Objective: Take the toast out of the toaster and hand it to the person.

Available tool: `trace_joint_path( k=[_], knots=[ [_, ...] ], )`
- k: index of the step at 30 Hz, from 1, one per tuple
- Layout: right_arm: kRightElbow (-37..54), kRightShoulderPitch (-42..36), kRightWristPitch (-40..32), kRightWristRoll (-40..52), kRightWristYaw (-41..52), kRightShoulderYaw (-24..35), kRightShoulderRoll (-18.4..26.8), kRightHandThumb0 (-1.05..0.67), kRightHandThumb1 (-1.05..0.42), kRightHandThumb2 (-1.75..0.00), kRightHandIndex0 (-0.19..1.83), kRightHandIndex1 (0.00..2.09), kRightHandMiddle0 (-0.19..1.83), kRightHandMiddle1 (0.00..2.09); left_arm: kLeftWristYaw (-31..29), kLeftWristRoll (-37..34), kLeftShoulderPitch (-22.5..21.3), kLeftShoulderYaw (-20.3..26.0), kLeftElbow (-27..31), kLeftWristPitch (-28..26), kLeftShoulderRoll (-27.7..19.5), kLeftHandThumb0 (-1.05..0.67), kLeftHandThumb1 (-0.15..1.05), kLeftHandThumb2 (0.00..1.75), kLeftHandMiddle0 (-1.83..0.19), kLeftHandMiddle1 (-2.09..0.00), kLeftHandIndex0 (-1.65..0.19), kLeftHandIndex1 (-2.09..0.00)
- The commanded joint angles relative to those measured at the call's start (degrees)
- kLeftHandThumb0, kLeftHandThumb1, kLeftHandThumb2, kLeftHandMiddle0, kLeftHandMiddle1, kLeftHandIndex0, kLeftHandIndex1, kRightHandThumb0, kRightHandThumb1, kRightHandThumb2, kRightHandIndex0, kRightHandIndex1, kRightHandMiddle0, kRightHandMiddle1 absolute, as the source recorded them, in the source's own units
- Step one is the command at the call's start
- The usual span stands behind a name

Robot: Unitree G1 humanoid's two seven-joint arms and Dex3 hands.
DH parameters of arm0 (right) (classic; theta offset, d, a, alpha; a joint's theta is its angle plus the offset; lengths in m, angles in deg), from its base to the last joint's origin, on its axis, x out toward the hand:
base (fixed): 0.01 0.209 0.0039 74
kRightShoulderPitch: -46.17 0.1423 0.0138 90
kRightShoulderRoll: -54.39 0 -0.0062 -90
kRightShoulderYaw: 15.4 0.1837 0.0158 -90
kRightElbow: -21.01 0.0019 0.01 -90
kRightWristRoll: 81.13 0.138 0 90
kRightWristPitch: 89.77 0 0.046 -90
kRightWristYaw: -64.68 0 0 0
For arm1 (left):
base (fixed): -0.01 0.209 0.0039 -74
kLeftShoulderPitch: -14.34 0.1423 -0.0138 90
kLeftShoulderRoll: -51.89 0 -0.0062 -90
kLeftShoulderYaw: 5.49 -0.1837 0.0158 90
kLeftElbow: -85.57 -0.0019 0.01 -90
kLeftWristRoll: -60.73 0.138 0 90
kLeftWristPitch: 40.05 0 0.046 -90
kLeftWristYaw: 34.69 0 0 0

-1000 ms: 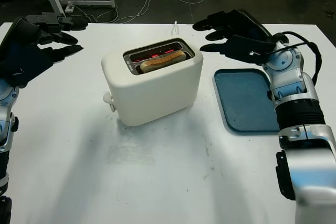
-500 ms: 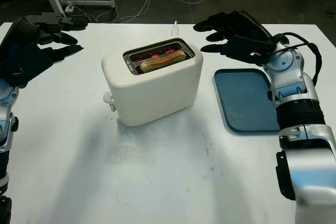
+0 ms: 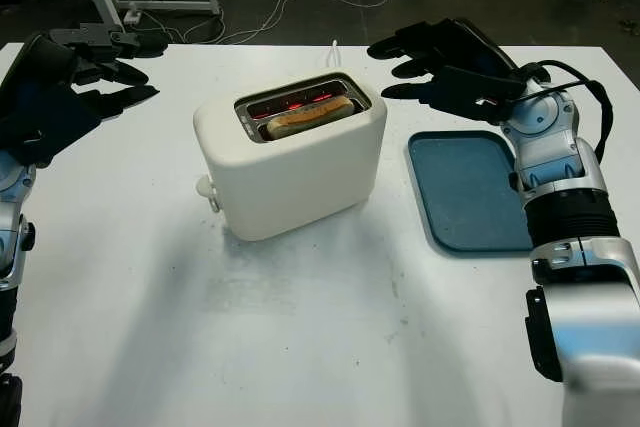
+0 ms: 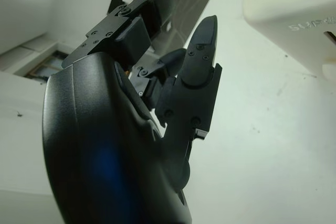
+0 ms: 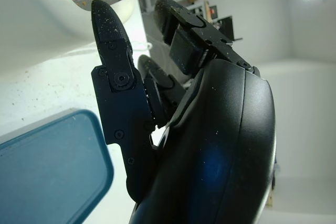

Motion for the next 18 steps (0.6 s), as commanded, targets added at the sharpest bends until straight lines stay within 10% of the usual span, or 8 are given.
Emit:
trace_joint_path(
  k=[1,18],
  knots=[
    [0.57,-0.09,-0.16,0.3,0.19,0.19,0.23,-0.55,-0.9,0.0,0.86,0.01,0.76,0.0,-0.11,0.29,-0.31,-0.13,0.4,-0.09,-0.15,-0.26,0.92,0.05,-0.55,-0.79,-0.77,-0.17],
    [-0.76,0.36,1.21,-0.25,-0.15,0.03,0.59,-0.6,-0.91,0.0,0.86,0.0,0.77,0.0,-0.15,0.49,-0.49,-0.16,0.57,-0.37,-0.24,-0.27,0.92,0.04,-0.56,-0.8,-0.77,-0.16]
  ],
)
